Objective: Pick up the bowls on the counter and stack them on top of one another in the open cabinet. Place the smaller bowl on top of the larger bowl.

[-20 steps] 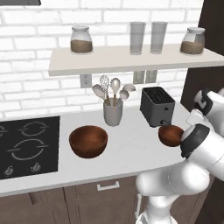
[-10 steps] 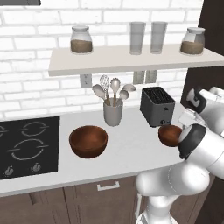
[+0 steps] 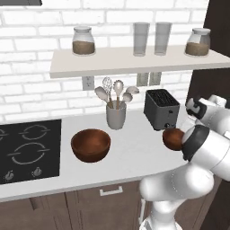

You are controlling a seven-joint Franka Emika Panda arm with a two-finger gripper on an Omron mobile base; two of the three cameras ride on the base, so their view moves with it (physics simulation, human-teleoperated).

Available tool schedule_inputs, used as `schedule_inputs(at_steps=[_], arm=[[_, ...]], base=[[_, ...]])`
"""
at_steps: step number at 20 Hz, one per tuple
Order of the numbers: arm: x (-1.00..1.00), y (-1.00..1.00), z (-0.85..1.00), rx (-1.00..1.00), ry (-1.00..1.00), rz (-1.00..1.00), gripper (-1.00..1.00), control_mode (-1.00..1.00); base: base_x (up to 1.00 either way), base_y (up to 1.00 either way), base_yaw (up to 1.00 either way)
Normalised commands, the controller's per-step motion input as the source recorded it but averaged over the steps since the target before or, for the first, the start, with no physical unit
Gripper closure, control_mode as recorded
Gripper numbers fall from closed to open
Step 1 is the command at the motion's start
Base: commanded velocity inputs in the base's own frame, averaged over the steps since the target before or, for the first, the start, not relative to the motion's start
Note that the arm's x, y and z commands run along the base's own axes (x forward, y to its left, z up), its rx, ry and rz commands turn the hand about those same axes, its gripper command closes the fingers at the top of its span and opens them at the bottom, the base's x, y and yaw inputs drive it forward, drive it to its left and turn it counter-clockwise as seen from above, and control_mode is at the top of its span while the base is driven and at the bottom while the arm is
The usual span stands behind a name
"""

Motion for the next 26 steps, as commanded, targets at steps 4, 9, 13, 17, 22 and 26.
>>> schedule_inputs(at_steps=[4, 9, 13, 17, 22, 26], arm=[[0.43, 0.0, -0.02, 0.0, 0.0, 0.0, -1.0, -1.0], [0.28, 0.0, -0.21, -0.03, 0.0, 0.0, -1.0, -1.0], [0.21, -0.01, -0.38, -0.09, 0.0, 0.0, -1.0, -1.0], [0.28, -0.12, -0.3, -0.09, -0.01, 0.0, -1.0, -1.0], [0.21, -0.15, -0.23, -0.04, -0.01, 0.0, -1.0, -1.0], [0.08, -0.05, -0.11, 0.0, 0.0, 0.01, 1.0, -1.0]], base=[[0.0, 0.0, 0.0], [0.0, 0.0, 0.0], [0.0, 0.0, 0.0], [0.0, 0.0, 0.0], [0.0, 0.0, 0.0], [0.0, 0.0, 0.0]])
